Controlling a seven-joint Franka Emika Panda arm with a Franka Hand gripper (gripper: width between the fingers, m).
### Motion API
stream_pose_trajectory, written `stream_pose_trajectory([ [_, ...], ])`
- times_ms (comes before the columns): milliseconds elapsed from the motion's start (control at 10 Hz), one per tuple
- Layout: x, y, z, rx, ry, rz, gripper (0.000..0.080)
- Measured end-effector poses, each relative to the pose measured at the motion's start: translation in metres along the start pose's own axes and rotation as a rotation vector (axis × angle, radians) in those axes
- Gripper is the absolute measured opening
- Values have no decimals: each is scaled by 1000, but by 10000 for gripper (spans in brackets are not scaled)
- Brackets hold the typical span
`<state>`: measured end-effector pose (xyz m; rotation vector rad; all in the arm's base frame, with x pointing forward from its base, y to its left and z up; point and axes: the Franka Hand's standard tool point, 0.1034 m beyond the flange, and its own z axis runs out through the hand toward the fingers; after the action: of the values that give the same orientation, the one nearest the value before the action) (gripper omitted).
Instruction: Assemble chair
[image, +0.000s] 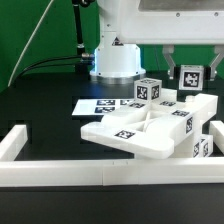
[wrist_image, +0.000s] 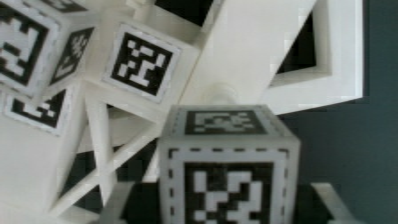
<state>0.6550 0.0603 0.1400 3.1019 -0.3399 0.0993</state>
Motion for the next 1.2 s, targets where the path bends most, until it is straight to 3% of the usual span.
stream_pose_trajectory([
  [300, -2, -4, 9, -2, 6, 3, 285],
  [1000, -2, -4, 9, -1, 10, 14, 285],
  [1200, -3, -1, 9, 15, 15, 26, 285],
])
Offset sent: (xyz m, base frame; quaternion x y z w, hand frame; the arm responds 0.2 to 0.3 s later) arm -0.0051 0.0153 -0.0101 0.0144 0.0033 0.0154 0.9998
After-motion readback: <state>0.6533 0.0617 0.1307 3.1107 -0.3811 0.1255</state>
